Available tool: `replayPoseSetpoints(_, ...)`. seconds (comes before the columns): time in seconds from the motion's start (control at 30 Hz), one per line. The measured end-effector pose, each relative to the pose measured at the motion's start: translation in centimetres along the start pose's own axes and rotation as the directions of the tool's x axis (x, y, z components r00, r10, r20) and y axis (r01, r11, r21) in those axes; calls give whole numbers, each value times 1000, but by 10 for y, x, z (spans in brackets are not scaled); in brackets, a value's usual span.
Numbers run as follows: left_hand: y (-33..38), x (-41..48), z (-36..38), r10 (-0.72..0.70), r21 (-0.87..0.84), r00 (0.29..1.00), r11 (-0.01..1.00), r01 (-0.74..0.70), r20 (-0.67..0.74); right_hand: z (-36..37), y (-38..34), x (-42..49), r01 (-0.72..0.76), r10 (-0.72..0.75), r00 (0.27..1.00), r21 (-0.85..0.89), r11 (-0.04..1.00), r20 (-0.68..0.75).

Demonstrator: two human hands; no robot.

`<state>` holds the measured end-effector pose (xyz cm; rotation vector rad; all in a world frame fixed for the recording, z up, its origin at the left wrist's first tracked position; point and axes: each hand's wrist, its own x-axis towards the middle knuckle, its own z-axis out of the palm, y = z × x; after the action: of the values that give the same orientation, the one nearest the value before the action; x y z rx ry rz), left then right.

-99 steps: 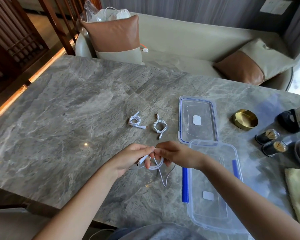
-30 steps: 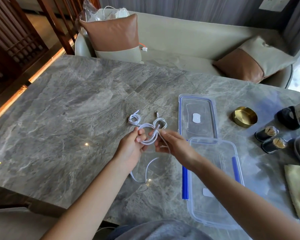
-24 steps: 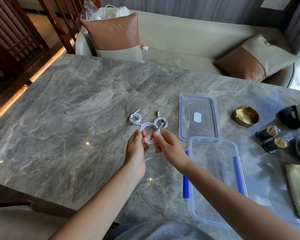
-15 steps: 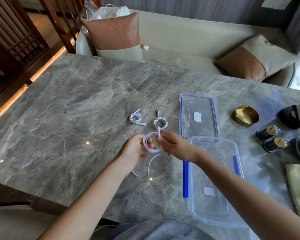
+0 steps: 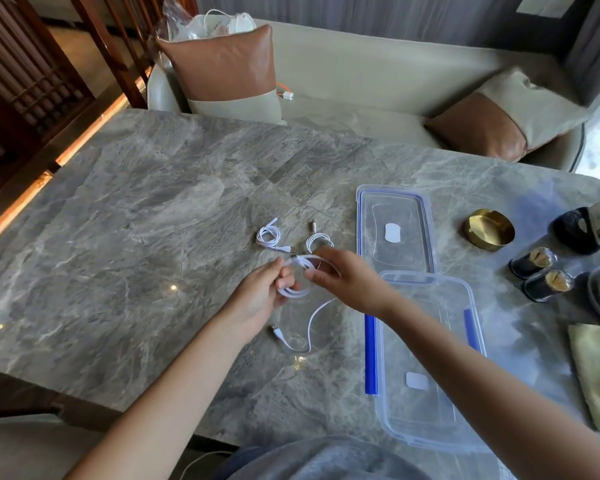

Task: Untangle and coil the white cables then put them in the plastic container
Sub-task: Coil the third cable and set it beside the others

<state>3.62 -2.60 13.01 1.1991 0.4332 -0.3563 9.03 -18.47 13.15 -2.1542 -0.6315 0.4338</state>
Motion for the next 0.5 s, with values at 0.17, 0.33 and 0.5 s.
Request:
replayPoseSetpoints(0.17, -10, 3, 18, 8, -234, 969, 970, -68, -247, 23, -5, -11, -72, 155, 974, 426, 902, -164)
replayPoseSetpoints(0.33, -19, 5, 29, 15, -449, 964, 883, -138, -266, 44, -15, -16, -118, 204, 970, 478, 870, -131)
replayPoseSetpoints(0.5, -30, 5, 29, 22, -519, 978, 845, -129, -208, 50, -10, -11, -196, 282, 954, 503, 842, -100)
